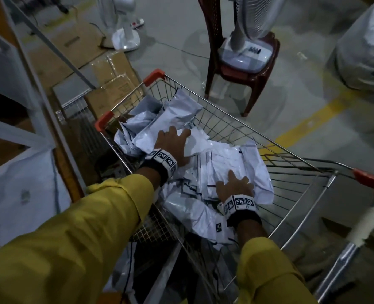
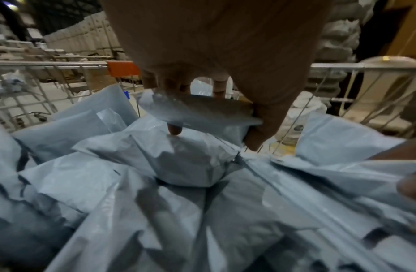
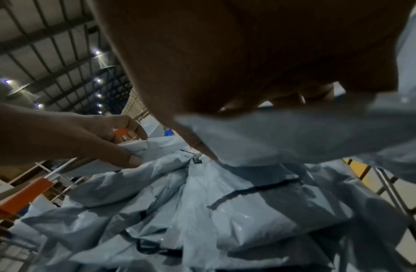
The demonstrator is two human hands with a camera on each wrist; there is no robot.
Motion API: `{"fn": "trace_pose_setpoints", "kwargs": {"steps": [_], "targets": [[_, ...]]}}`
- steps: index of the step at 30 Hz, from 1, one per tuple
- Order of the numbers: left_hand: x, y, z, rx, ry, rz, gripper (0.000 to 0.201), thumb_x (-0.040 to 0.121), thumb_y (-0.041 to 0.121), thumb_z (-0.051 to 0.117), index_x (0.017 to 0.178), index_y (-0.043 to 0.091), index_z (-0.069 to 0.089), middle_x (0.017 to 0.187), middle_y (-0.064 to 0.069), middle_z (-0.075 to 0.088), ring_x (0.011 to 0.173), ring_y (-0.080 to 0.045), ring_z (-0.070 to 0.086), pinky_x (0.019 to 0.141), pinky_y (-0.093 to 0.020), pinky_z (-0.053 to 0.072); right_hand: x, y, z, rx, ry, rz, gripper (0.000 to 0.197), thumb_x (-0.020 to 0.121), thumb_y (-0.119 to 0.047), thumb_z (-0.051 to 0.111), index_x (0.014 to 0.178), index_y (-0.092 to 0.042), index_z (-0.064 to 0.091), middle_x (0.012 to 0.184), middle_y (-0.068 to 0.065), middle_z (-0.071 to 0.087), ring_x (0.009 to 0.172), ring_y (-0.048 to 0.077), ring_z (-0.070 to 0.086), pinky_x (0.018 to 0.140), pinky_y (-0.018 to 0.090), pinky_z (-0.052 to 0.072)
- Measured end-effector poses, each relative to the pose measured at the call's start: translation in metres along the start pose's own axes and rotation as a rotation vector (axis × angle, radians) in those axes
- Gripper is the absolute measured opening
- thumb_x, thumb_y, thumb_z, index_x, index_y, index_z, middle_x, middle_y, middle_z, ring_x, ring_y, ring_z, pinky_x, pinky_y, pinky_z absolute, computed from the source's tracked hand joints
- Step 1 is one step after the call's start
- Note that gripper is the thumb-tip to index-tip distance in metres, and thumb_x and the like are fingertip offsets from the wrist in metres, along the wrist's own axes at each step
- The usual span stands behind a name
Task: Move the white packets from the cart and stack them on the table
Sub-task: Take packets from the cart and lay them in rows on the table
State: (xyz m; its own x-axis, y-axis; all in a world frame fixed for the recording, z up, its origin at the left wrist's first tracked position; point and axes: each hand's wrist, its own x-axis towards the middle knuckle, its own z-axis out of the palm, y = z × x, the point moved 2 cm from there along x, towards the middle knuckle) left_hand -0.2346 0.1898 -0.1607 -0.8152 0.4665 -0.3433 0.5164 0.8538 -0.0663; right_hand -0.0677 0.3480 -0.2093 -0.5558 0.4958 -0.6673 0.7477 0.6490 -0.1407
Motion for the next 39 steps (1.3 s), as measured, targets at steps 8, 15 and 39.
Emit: {"fn": "trace_pose_setpoints", "kwargs": {"steps": [8,15,39], "targets": [[-0.069,-0.002,-0.037,-0.517,0.216,-0.266,0.079,0.079,0.075,0.053,0.148,0.04,0.038,0.131,-0.015,0.04,0.117,-0.038,0.053,0.099,-0.046,0.049,-0.051,-0.006,-0.024,0.095,0.131,-0.021,0.053,0.093,-0.05,0.045,0.141,-0.029,0.048,0.141,0.018,0.044,0.127,0.043,0.044,0.104,0.053,0.036],[-0.16,-0.009,-0.09,-0.781,0.407,-0.363,0.077,0.081,0.071,0.06,0.147,0.038,0.041,0.136,-0.018,0.038,0.126,-0.037,0.048,0.106,-0.043,0.045,-0.123,-0.017,-0.051,0.085,0.253,-0.122,0.057,0.095,-0.053,0.043,0.147,-0.03,0.042,0.145,0.019,0.041,0.128,0.043,0.043,0.103,0.051,0.037],[-0.506,-0.107,-0.083,-0.994,0.901,-0.716,0.088,0.069,0.082,0.061,0.142,0.033,0.054,0.137,-0.012,0.055,0.124,-0.026,0.056,0.105,-0.036,0.048,-0.3,-0.056,0.03,0.473,0.113,-0.695,0.075,0.085,-0.047,0.052,0.151,-0.014,0.04,0.145,0.024,0.049,0.131,0.04,0.048,0.108,0.045,0.041]]}}
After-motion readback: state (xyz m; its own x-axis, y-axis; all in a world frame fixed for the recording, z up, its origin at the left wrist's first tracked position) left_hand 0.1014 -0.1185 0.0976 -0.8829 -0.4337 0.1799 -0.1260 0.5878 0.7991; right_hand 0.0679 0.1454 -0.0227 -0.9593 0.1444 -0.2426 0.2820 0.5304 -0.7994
